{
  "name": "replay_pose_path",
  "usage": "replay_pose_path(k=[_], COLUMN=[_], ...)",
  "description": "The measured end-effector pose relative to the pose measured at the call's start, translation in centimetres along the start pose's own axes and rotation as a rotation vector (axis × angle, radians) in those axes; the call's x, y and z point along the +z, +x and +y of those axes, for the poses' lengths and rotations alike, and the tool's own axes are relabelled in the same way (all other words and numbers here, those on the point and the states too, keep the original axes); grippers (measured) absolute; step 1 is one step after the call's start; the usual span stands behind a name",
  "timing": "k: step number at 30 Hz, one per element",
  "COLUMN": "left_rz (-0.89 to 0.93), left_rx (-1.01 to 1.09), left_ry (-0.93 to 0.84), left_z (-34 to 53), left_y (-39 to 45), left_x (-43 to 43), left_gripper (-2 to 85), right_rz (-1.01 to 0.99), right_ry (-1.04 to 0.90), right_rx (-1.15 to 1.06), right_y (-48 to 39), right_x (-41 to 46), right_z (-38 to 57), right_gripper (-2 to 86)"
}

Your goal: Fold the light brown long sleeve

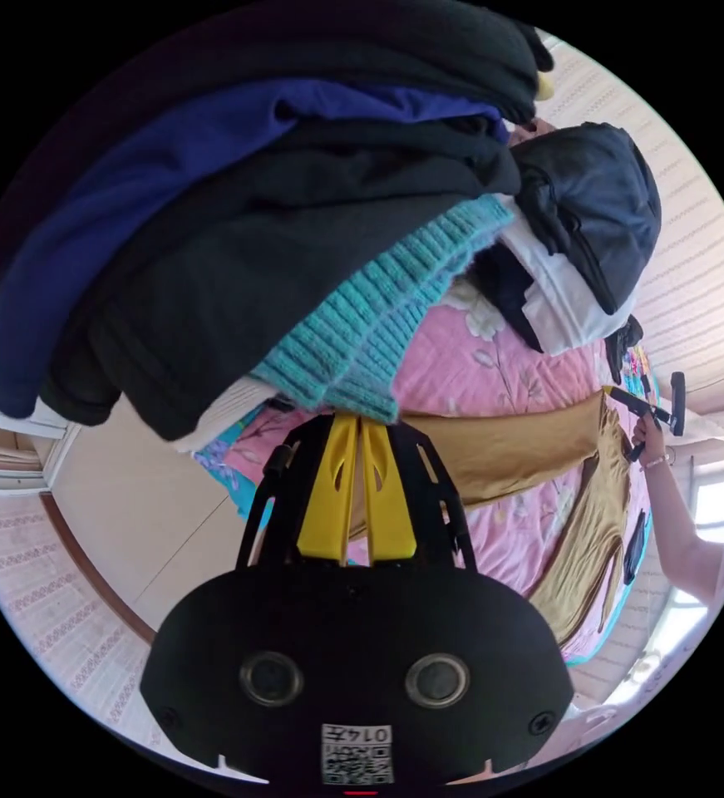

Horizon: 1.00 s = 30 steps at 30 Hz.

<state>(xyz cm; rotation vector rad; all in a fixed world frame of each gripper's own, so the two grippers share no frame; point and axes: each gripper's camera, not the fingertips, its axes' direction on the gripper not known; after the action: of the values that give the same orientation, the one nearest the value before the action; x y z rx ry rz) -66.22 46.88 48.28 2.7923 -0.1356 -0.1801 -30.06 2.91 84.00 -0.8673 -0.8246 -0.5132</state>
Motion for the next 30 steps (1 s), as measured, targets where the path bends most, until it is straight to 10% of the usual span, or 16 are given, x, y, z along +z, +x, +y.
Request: replay_pose_path(k=[10, 17, 30], left_rz=[0.089, 0.014, 0.346], left_rx=[-0.099, 0.247, 1.032], left_ry=[-0.024, 0.038, -0.218], left_z=[-0.1, 4.9, 10.9], left_y=[5.7, 19.6, 59.3], left_x=[-4.9, -13.7, -10.4], left_gripper=[4.4, -0.2, -1.0], right_rz=[0.058, 0.105, -0.002], right_ry=[0.007, 0.286, 0.04], right_rx=[0.064, 0.215, 0.907], right_y=[0.2, 1.6, 0.6], right_x=[-5.1, -20.4, -28.0], right_z=[0.3, 16.9, 49.9], right_gripper=[0.4, 2.0, 5.2])
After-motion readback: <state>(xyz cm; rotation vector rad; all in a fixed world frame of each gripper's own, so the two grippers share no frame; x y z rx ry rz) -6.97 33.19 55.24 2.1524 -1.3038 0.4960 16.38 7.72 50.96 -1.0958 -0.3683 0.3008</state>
